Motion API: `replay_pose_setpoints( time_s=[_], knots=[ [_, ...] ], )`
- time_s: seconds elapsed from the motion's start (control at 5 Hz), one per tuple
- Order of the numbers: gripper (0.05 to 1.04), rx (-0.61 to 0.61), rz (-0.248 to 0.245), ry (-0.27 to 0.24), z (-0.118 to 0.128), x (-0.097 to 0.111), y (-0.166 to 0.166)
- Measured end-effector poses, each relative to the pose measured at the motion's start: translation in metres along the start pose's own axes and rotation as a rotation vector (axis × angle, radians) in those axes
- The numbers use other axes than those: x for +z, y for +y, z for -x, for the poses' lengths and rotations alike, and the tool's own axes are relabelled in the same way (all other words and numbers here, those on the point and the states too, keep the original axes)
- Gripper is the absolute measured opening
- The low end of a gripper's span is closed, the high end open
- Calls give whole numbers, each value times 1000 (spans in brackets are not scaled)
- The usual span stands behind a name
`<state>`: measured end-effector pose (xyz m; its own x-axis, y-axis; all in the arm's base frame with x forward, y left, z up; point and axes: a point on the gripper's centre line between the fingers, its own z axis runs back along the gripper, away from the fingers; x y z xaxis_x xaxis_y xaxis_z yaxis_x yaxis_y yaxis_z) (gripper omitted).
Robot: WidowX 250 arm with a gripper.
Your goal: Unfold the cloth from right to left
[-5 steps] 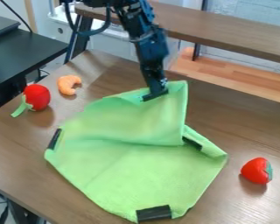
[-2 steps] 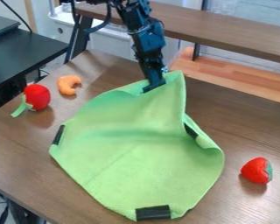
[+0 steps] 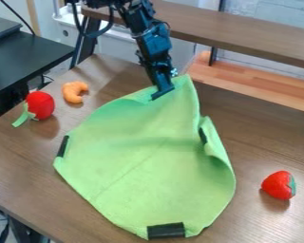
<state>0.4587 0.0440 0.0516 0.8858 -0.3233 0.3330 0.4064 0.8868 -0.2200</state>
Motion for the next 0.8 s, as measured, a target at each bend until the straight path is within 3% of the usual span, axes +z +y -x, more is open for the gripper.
replay_pose_setpoints(
  time_s=[0.4,0.6,0.8],
  knots=[
    [64,59,-34,-23,-4,5,8],
    [199,88,-71,-18,-3,6,14],
    [462,72,-85,-1,-1,5,16]
  ],
)
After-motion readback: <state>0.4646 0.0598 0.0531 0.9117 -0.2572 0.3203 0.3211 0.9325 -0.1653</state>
